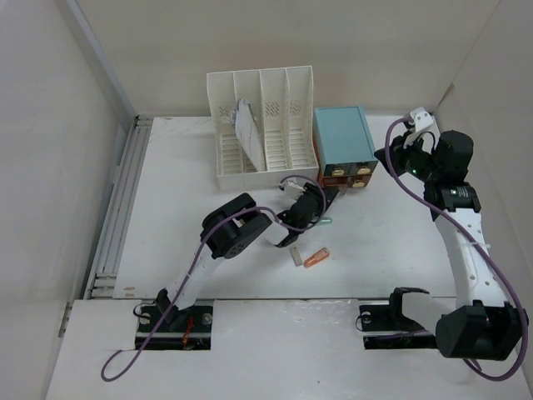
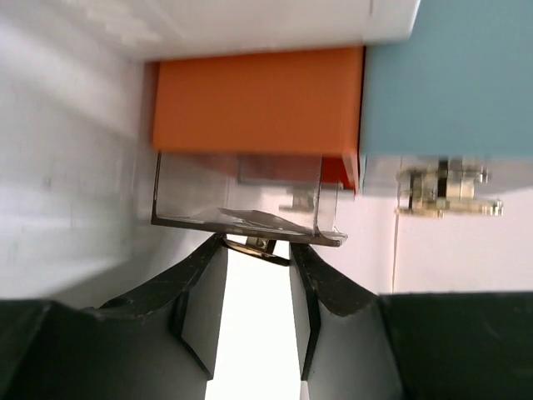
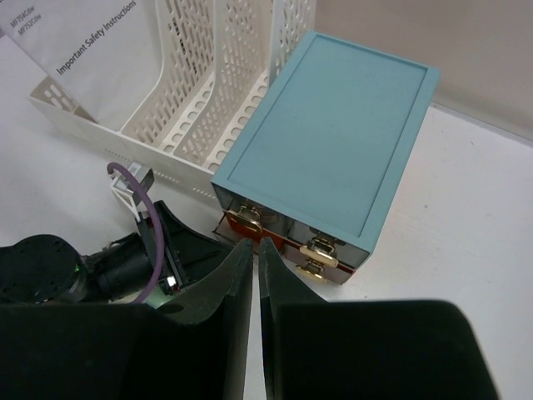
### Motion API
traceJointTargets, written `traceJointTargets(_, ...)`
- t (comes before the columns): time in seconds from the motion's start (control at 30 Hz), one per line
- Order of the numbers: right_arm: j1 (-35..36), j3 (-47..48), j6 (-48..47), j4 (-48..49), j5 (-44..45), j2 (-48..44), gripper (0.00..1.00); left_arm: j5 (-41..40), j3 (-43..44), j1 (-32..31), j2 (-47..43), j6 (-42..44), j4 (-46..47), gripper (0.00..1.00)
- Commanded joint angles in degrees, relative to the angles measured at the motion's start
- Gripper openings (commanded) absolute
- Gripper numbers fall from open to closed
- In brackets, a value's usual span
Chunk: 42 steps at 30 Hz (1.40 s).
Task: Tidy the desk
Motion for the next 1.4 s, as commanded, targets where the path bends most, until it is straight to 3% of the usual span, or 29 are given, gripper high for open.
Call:
traceJointTargets(0.0,-0.3,-0.1,0.9,3.3,-0.2,-0.8,0.13,0.4,-2.6,-0.6,-4.5,1.7,2.1,0.25)
traceJointTargets(0.3,-0.3,-0.1,0.9,3.3,-0.2,-0.8,0.13,1.1,-5.8,-3.1,-6.9,2.9,3.3,0.28)
traceJointTargets(0.47,-0.3,-0.1,0.9,3.3,-0.2,-0.8,0.13,2.2,-5.8,-3.1,-7.4,4.4,2.6,0.59)
traceJointTargets(0.5,-0.3,-0.1,0.9,3.3,-0.2,-0.8,0.13,2.2,-5.8,-3.1,-7.9,5.0,2.6,0.71)
traceJointTargets(0.67,-0.3,-0.1,0.9,3.3,-0.2,-0.2,0.13,3.5,-5.8,-3.1,-10.6,8.7,2.6,0.82)
traceJointTargets(0.77,-0.3,-0.1,0.2,3.3,-0.7,-0.2,0.13,4.8,-7.8,-3.7,-14.0,9.5,2.6,0.82)
traceJointTargets(0.9,-0.3,-0.6,-2.6,3.3,0.0,-1.5,0.08,5.3,-12.1,-4.8,-20.4,11.9,3.4,0.71)
traceJointTargets(1.03,-0.3,-1.2,-4.3,3.9,2.2,-2.9,0.07,6.1,-15.4,-6.1,-28.5,15.5,2.3,0.47)
traceJointTargets(1.07,-0.3,-1.7,-5.1,3.9,2.2,-2.9,0.06,6.6,-16.5,-6.7,-31.9,16.3,0.7,0.32)
traceJointTargets(1.13,-0.3,-1.8,-6.3,3.9,0.0,-3.4,0.08,8.1,-18.1,-7.4,-35.8,19.5,-0.1,0.17)
traceJointTargets(1.2,-0.3,-1.8,-10.5,2.2,-6.8,-2.9,0.28,7.3,-20.6,-8.8,-43.0,23.0,-3.9,0.00)
traceJointTargets(1.27,-0.3,-1.0,-16.5,-2.3,-15.4,-0.5,0.58,3.3,-22.7,-9.3,-51.1,31.2,-11.5,0.00)
traceJointTargets(1.3,-0.3,0.0,-19.6,-4.9,-15.5,0.7,0.66,1.3,-23.5,-10.0,-53.9,34.7,-14.3,0.00)
traceJointTargets(1.33,-0.3,1.3,-23.7,-8.5,-21.6,2.1,0.73,-1.3,-24.2,-10.0,-56.6,37.6,-18.0,0.00)
traceJointTargets(1.37,-0.3,2.7,-27.8,-17.0,-24.2,3.7,0.81,-3.7,-24.9,-10.0,-59.2,40.0,-21.6,0.00)
